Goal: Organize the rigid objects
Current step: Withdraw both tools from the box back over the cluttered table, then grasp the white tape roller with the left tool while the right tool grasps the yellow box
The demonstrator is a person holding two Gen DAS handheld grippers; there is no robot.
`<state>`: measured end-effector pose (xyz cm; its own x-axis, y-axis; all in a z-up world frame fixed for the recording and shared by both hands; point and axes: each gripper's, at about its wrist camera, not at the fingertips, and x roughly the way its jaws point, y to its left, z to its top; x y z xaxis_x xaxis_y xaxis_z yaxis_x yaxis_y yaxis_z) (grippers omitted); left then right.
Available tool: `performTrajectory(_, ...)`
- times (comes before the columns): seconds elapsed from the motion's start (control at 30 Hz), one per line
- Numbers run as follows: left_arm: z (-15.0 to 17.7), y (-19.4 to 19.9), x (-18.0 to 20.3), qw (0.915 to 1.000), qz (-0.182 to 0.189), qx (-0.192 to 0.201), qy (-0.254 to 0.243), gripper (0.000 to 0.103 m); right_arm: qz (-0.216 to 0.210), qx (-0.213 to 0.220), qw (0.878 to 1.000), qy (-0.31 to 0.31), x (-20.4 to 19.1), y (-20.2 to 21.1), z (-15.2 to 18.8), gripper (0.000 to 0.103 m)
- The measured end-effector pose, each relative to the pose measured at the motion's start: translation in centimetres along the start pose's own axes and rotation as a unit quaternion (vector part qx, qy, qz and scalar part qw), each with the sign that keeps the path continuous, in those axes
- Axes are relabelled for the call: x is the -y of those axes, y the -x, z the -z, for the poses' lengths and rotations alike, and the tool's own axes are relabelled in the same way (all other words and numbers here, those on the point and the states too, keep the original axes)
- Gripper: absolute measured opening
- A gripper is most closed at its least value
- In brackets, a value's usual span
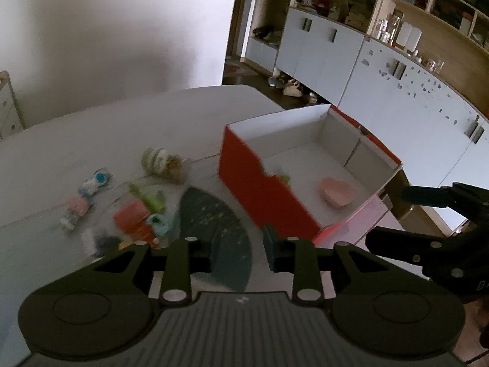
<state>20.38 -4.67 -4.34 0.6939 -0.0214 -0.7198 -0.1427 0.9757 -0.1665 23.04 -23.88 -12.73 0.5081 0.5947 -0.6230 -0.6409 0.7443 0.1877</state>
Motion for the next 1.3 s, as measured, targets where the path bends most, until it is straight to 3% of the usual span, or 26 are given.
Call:
performTrajectory(0.07, 0.6, 0.6, -1.2, 1.0, 0.001, 0.0, 0.007, 0.047, 0.0, 0.005, 1.0, -0.007, -1.1, 0.1, 0.4, 0.103)
performTrajectory(0.1, 0.9, 0.9, -1.7, 0.9999, 0.002, 0.002, 0.011, 0.062, 0.0, 0.006, 1.0, -0.009, -1.7, 0.1, 0.6, 0.103)
performTrajectory(0.13, 1.2, 1.3, -2.3, 0.9999, 0.002, 0.007, 0.015, 0.066, 0.0, 0.007, 1.0, -0.011, -2.2, 0.1, 0.8, 0.103)
performTrajectory(0.27, 2.1, 2.4, -4.0, 0.9998, 0.001, 0.014, 0.014, 0.066, 0.001, 0.007, 1.0, -0.013, -4.1, 0.0, 1.2, 0.103)
performTrajectory(0.43, 3.6, 3.7, -6.3, 0.9994, -0.011, 0.031, 0.012, 0.08, 0.005, 0.002, 1.0, -0.01, -6.2, -0.5, 1.6, 0.103)
performTrajectory(0.83, 7.4, 2.9, -12.7, 0.9962, -0.068, 0.024, 0.048, 0.083, 0.003, -0.026, 1.0, -0.004, -10.0, -4.0, 2.0, 0.103)
performTrajectory(1.3, 11.0, -1.0, -16.3, 0.9911, -0.114, 0.012, 0.067, 0.083, 0.009, -0.074, 0.996, 0.048, -14.8, -11.4, 2.1, 0.102)
